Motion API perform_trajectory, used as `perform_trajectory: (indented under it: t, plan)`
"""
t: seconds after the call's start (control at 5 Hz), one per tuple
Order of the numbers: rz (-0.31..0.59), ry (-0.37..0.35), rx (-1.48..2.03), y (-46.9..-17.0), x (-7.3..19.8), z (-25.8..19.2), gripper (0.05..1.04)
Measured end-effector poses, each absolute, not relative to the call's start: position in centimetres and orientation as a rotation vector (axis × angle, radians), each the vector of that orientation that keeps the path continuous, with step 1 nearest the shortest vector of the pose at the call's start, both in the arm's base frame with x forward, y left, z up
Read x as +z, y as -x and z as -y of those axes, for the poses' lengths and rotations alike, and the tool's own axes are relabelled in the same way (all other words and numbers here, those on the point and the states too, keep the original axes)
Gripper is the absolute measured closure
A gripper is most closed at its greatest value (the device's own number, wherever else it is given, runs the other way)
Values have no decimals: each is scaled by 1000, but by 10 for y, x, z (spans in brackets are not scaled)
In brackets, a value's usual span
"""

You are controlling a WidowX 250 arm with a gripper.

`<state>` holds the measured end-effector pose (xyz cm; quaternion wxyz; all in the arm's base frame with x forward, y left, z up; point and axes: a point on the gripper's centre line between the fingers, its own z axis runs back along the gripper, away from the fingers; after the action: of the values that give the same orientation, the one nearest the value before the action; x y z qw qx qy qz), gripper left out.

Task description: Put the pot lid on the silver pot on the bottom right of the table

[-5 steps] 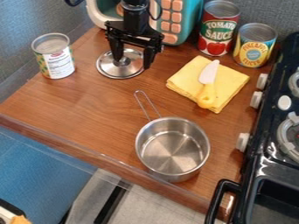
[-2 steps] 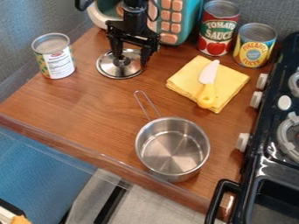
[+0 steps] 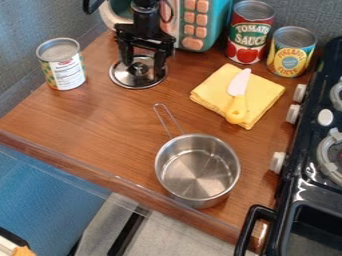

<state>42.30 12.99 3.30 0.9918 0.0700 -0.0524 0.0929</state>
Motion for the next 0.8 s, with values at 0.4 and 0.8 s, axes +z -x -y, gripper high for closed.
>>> perform_trajectory:
  t: [0.4,0.8]
  plan:
    - [107,-92,223,-419,33,-144,500]
    - [108,-53,209,-415,34,-141,807]
